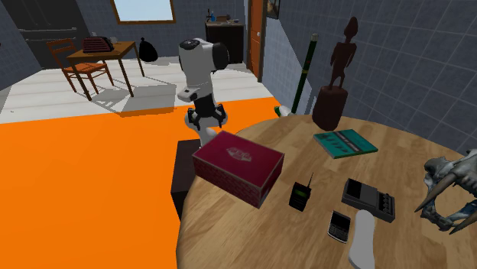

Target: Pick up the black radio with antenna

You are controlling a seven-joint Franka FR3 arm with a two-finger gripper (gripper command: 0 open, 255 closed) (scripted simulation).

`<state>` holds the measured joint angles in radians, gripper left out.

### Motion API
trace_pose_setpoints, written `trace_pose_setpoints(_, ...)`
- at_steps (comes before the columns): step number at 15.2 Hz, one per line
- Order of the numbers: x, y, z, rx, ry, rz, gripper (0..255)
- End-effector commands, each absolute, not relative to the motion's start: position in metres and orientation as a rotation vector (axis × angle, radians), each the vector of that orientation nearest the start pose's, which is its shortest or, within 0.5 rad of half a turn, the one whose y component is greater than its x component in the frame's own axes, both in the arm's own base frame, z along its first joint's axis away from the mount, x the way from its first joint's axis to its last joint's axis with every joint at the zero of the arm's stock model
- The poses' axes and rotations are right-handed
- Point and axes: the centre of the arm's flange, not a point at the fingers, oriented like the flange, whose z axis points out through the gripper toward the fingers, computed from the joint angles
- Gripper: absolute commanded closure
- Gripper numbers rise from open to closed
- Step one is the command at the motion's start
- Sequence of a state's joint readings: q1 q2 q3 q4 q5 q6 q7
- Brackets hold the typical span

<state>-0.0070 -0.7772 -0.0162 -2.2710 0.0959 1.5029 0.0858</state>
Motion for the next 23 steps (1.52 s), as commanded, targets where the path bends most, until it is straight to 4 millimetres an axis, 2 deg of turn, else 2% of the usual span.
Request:
trace_pose_setpoints(1,0.303,0.002,0.622,-3.031,0.148,-0.008,0)
trace_pose_setpoints(12,0.38,0.129,0.605,-3.125,0.253,-0.178,0)
trace_pose_setpoints(23,0.469,0.248,0.582,-3.205,0.364,-0.359,0)
